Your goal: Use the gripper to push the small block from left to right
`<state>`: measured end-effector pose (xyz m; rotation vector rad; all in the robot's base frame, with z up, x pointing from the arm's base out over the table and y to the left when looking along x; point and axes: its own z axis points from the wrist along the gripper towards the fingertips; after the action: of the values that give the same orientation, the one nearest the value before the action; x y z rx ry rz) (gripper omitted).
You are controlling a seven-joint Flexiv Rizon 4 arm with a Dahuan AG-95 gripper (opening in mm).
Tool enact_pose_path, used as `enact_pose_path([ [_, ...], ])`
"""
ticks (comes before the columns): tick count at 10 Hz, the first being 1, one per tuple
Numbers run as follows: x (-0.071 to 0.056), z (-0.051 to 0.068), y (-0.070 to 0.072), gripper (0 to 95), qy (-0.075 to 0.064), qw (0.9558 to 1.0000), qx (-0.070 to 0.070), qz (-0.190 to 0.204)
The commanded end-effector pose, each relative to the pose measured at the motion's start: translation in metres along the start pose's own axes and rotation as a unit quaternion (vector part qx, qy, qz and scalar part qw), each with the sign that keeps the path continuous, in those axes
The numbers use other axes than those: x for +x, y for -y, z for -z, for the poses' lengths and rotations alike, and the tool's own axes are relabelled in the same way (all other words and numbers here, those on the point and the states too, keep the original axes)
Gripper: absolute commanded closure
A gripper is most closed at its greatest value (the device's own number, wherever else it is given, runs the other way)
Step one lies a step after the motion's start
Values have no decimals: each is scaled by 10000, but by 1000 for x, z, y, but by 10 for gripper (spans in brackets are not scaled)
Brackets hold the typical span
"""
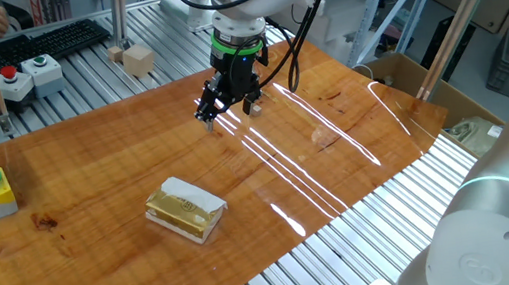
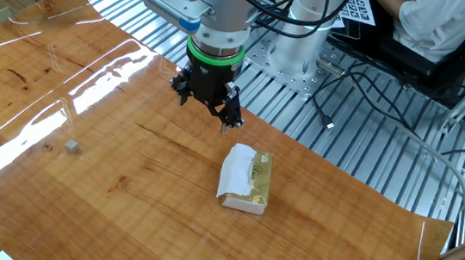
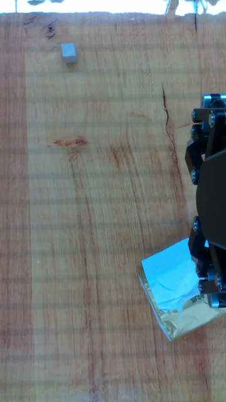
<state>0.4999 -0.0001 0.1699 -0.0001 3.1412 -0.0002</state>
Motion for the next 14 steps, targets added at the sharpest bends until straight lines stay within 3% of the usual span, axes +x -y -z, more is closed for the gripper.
enact_pose_path([
  [1,0,0,0,0,-2,10000,-1,0],
  [2,0,0,0,950,-412,9990,43,-144],
  [11,1,-3,-2,950,-423,9990,53,-126],
  [14,-3,-13,4,950,-433,9990,88,-87],
])
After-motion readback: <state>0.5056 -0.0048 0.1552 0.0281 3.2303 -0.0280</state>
